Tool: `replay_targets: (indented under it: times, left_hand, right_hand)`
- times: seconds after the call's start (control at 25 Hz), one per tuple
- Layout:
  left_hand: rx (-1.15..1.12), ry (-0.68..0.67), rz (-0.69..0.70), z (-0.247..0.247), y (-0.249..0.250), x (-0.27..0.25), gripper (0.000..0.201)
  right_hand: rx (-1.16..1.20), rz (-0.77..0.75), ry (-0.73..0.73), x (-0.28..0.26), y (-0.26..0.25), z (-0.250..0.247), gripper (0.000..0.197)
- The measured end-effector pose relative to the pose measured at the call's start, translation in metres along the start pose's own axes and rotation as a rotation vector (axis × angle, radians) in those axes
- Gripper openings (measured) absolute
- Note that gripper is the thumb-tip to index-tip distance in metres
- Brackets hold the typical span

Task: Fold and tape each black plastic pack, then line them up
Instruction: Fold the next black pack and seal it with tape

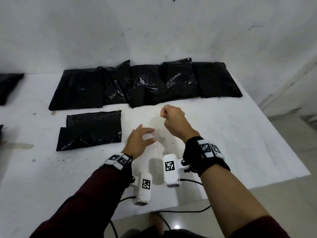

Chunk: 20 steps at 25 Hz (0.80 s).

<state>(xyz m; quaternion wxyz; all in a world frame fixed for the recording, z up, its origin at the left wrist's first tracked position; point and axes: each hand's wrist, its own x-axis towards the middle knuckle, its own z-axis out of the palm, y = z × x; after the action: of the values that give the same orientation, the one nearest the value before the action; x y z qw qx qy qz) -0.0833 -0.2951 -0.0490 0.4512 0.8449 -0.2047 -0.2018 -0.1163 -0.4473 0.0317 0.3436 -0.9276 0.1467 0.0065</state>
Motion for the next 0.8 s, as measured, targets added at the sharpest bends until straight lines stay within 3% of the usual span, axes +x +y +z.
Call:
replay_targets:
  times: [0.28, 0.44, 0.8]
  left_hand:
    - [-0.285, -0.002, 0.027, 0.018, 0.02, -0.034, 0.005]
    - [-0.375, 0.054, 0.049, 0.019, 0.034, -0.056, 0.006]
    - [-0.605, 0.019, 0.172, -0.007, 0.092, -0.104, 0.011]
  right_hand:
    - [0.047, -0.058, 0.077, -0.044, -0.027, -0.025, 0.035]
    - [0.057, -0.057, 0.127, -0.069, -0.034, -0.035, 0.036]
    - [0.076, -0.155, 0.29, -0.1, -0.084, -0.077, 0.03]
